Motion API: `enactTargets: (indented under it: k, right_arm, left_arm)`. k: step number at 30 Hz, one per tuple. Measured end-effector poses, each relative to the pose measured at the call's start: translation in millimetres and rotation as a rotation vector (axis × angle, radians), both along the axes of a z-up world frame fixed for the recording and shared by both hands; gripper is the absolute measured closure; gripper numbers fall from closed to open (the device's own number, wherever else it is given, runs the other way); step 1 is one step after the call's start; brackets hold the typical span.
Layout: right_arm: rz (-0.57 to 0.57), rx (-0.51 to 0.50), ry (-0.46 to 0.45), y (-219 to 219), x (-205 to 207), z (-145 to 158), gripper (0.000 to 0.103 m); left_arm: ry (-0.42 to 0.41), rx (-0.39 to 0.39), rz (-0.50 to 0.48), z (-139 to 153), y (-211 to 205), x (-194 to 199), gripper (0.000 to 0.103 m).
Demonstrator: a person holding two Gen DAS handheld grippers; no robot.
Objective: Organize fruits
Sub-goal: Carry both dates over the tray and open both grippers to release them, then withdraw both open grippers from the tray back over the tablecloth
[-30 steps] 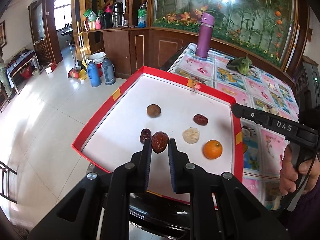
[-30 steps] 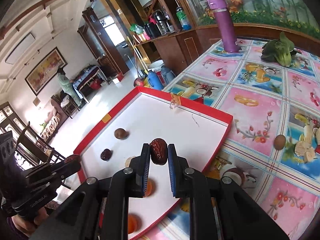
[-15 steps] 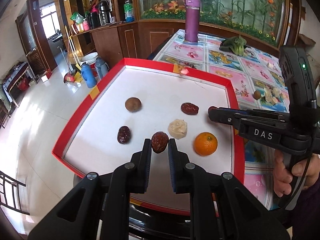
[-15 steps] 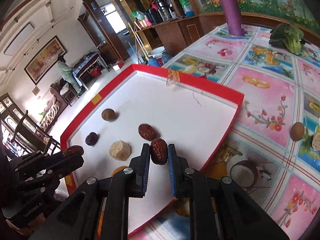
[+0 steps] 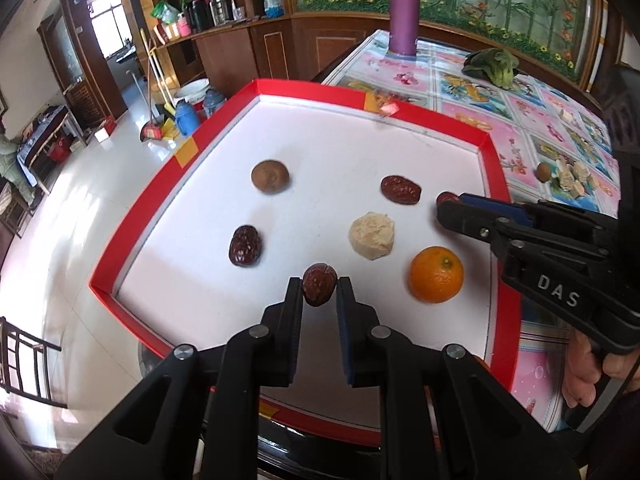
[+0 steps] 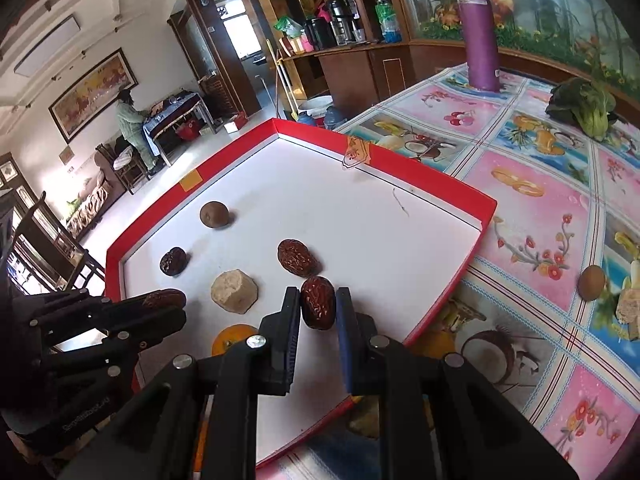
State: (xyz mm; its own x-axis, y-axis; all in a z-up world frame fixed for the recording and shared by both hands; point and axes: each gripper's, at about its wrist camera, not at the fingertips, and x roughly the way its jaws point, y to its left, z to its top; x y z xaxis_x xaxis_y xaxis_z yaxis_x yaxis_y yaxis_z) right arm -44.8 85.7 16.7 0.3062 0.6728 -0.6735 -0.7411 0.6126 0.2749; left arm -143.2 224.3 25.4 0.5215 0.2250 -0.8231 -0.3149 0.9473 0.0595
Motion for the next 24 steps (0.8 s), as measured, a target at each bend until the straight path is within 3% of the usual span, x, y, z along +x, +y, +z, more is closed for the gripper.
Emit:
enactTargets:
  k: [10,13,16,24]
  right_arm:
    - [0.011,-0.001,0.001,-4,0,0,0.086]
    - [0.026,0.017,0.019,-4,-1,1,0.074]
    - [0.035,0.028,0.013,-3,-3,3,0.058]
    - [0.021,0.107,0.012,-14,1,13,0.058]
  left_arm:
    - [0.008,-0.038,0.029,-3,6,0,0.079]
    - [0.003,-0.033,0.044,-2,7,-1,0.065]
    - [-0.015,-0.02,0.064,2,9,-4,0.063]
    - [-0.051,-0.005,0.086,15,10,-9,0.061]
